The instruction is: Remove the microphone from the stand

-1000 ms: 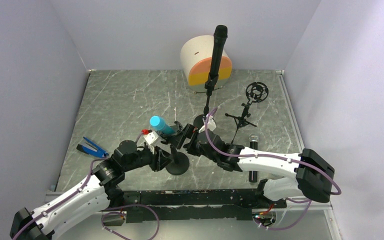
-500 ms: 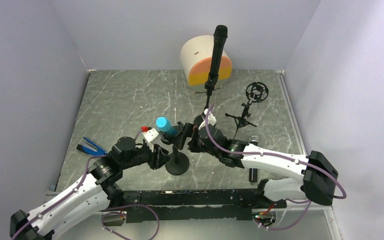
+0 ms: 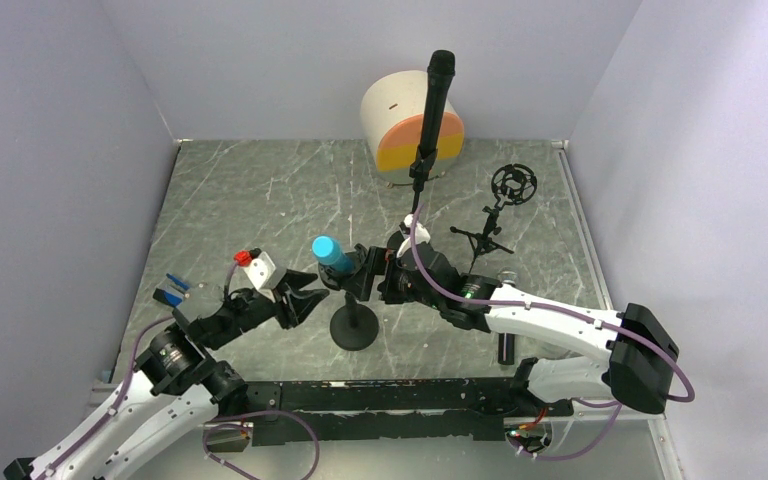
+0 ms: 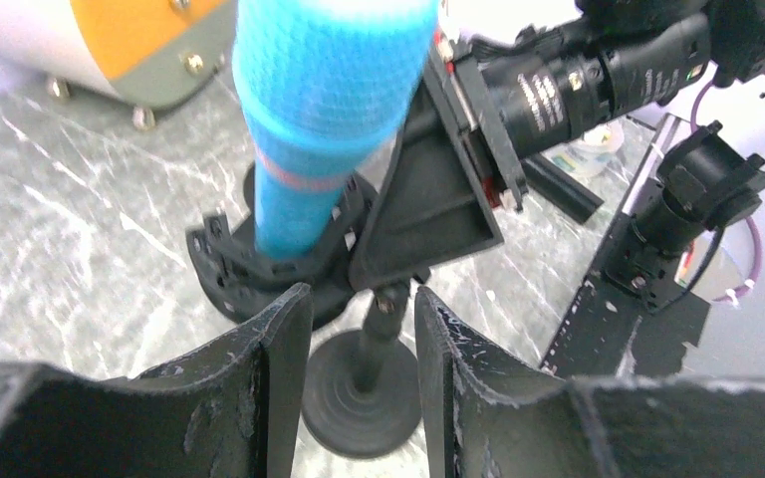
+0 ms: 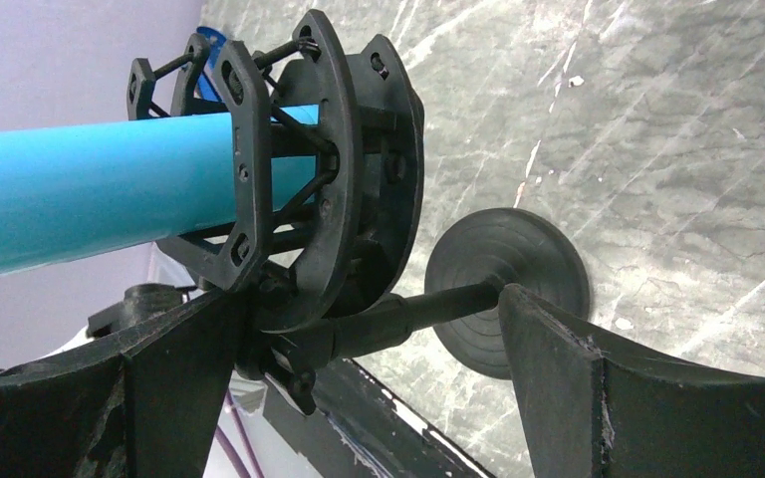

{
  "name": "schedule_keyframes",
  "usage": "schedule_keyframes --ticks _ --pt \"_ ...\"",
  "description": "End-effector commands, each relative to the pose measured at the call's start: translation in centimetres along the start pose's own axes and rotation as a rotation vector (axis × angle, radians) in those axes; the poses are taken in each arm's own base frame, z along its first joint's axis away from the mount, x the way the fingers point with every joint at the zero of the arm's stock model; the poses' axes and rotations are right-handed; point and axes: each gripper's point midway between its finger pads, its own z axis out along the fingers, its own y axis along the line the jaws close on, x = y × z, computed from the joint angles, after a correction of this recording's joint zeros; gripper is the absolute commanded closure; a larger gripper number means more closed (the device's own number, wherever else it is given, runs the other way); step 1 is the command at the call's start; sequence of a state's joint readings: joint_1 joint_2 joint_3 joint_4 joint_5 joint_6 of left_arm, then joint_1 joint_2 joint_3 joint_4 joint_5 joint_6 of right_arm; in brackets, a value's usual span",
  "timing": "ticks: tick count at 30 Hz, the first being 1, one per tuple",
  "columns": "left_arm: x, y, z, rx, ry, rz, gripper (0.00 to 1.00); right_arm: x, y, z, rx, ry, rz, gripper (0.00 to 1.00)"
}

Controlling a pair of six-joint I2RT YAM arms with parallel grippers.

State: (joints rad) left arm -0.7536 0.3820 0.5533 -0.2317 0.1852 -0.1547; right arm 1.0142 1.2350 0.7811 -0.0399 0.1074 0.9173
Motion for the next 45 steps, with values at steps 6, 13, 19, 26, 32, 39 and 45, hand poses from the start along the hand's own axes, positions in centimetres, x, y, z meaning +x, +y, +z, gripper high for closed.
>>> schedule_keyframes --ticks 6,13,19,26,32,39,45 --pt "-7.6 0.6 3.6 0.009 -0.138 0.279 0.51 1.4 -0.5 -0.3 -0.002 0.073 -0.057 0.01" --pt "-8.3 0.4 5.4 0.028 -0.188 0.282 0.39 1.4 -0.8 -0.3 0.006 0.07 -0.052 0.01" --pt "-7.5 -1.2 5.5 0.128 -0.164 0.294 0.35 1.5 -0.8 -0.2 0.007 0.073 -0.055 0.01" --pt "-6.7 -3.4 5.5 0.274 -0.123 0.332 0.33 1.7 -0.6 0.1 0.0 0.081 -0.052 0.01" --pt "-6.9 -3.0 6.6 0.267 -0.086 0.345 0.33 1.7 -0.7 0.1 0.005 0.083 -0.051 0.01" --pt "-6.6 -2.4 6.5 0.227 -0.1 0.312 0.33 0.4 0.2 -0.7 -0.019 0.039 -0.075 0.01" --pt "-7.8 -2.5 6.9 0.227 -0.123 0.344 0.33 0.6 0.2 -0.4 -0.009 0.057 -0.077 0.01"
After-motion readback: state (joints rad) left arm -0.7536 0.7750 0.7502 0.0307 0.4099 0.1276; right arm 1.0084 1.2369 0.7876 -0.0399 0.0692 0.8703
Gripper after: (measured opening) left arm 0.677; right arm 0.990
